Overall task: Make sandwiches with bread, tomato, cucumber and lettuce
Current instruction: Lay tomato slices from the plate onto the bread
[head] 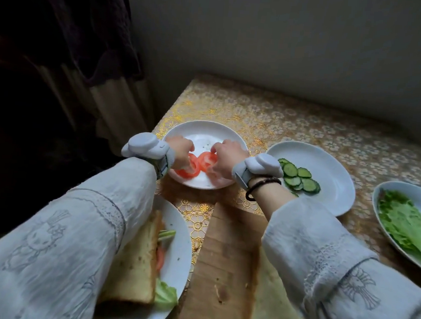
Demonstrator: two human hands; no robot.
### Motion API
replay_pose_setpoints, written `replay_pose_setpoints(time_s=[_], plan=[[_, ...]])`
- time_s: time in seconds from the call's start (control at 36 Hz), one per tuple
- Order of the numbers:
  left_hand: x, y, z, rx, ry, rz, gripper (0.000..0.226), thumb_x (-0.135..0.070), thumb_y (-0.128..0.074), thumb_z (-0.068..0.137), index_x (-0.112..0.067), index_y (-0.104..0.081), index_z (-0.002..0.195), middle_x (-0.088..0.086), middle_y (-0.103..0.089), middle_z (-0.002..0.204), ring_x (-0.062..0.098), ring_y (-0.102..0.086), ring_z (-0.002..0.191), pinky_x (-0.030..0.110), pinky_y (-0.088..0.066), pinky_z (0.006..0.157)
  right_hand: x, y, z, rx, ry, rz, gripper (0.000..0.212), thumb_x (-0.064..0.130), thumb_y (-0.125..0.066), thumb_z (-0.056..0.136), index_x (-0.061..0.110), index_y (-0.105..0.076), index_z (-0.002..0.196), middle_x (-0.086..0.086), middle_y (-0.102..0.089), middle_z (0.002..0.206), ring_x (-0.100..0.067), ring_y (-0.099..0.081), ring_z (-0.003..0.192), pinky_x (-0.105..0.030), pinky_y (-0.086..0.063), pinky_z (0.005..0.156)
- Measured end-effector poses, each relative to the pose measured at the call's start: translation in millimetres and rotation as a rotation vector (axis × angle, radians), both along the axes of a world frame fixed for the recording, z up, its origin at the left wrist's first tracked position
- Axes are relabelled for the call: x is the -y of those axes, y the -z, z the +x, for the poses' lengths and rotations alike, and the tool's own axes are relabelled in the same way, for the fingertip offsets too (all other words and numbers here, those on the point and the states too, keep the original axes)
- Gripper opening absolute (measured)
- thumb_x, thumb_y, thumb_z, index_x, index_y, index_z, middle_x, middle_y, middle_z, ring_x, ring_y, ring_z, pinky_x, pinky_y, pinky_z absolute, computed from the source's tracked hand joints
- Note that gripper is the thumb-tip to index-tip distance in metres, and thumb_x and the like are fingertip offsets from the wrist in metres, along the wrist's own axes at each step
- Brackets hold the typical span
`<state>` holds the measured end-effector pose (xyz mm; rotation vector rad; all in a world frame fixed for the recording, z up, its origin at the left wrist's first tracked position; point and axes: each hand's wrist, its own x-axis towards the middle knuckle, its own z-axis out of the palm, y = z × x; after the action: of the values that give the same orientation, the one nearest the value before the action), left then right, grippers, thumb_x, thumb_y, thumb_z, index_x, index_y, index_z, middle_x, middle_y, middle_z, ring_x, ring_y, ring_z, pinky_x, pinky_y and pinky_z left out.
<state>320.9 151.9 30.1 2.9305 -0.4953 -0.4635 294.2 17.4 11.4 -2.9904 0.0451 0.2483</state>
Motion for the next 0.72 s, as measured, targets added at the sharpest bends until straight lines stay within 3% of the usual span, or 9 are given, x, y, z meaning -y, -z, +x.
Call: replay_pose_setpoints(time_s=[0.17, 0.33, 0.42, 0.44, 0.53, 0.61, 0.67, 0.72], plan=[[3, -1, 0, -0.006, -0.019, -0.036, 0.058, -0.027, -0.074, 0.077, -0.015, -0.053, 0.13, 0.011, -0.042, 0.133, 0.027, -0.045, 0.122, 0.031, -0.04, 0.101, -5, 0, -7, 0.038, 0.062, 0.138, 0.032, 0.025, -0.056, 0.089, 0.01, -0.056, 0.118, -0.013, -0.053, 0.122, -0.031, -0.052, 0.113, -0.04, -0.046, 0.094], [6, -18, -15, 0.077, -0.058, -0.211, 0.028, -0.008, -0.061, 0.087, -0.006, -0.065, 0.115, 0.011, -0.064, 0.121, 0.025, -0.059, 0.112, 0.029, -0.046, 0.087, -2, -20, -26, 0.047, 0.122, 0.297, 0.021, 0.013, -0.055, 0.088, 0.003, -0.065, 0.105, -0.015, -0.067, 0.108, -0.031, -0.06, 0.103, -0.038, -0.05, 0.088], [7, -30, -26, 0.074, -0.083, -0.275, 0.026, -0.007, -0.061, 0.087, -0.006, -0.066, 0.113, 0.013, -0.067, 0.116, 0.027, -0.063, 0.107, 0.031, -0.05, 0.09, 1, -34, -41, 0.065, 0.153, 0.305, 0.015, 0.011, -0.059, 0.086, -0.001, -0.068, 0.086, -0.021, -0.068, 0.095, -0.034, -0.06, 0.088, -0.031, -0.044, 0.064], [7, -32, -26, 0.064, -0.093, -0.3, 0.025, -0.006, -0.061, 0.087, -0.005, -0.067, 0.111, 0.014, -0.068, 0.115, 0.028, -0.065, 0.105, 0.033, -0.053, 0.091, 2, -37, -42, 0.07, 0.167, 0.31, 0.017, 0.011, -0.06, 0.086, -0.003, -0.069, 0.089, -0.022, -0.069, 0.097, -0.033, -0.058, 0.083, -0.029, -0.039, 0.062], [10, -46, -44, 0.035, -0.086, -0.375, 0.023, -0.006, -0.06, 0.088, -0.004, -0.068, 0.109, 0.015, -0.07, 0.109, 0.028, -0.067, 0.098, 0.034, -0.055, 0.086, 10, -55, -65, 0.055, 0.193, 0.338, 0.025, 0.01, -0.063, 0.086, -0.004, -0.066, 0.106, -0.02, -0.069, 0.11, -0.025, -0.056, 0.082, -0.038, -0.049, 0.075], [15, -62, -67, 0.006, -0.079, -0.447, 0.022, -0.011, -0.062, 0.088, -0.007, -0.07, 0.109, 0.011, -0.069, 0.098, 0.02, -0.062, 0.08, 0.025, -0.052, 0.064, 21, -71, -94, 0.029, 0.206, 0.426, 0.021, 0.011, -0.067, 0.085, -0.001, -0.065, 0.102, -0.018, -0.068, 0.109, -0.021, -0.06, 0.085, -0.036, -0.053, 0.085], [18, -68, -83, -0.035, -0.074, -0.474, 0.022, -0.016, -0.062, 0.089, -0.009, -0.071, 0.108, 0.007, -0.067, 0.093, 0.018, -0.061, 0.08, 0.023, -0.052, 0.065, 29, -79, -114, 0.033, 0.218, 0.475, 0.021, 0.012, -0.068, 0.085, 0.003, -0.062, 0.103, -0.011, -0.067, 0.1, -0.017, -0.065, 0.079, -0.026, -0.058, 0.069], [23, -71, -99, -0.103, -0.065, -0.504, 0.022, -0.016, -0.062, 0.089, -0.006, -0.071, 0.107, 0.007, -0.065, 0.09, 0.018, -0.061, 0.079, 0.026, -0.054, 0.067, 37, -84, -132, 0.027, 0.239, 0.483, 0.015, 0.015, -0.069, 0.084, 0.011, -0.06, 0.094, -0.003, -0.063, 0.084, -0.006, -0.056, 0.06, -0.015, -0.046, 0.046]])
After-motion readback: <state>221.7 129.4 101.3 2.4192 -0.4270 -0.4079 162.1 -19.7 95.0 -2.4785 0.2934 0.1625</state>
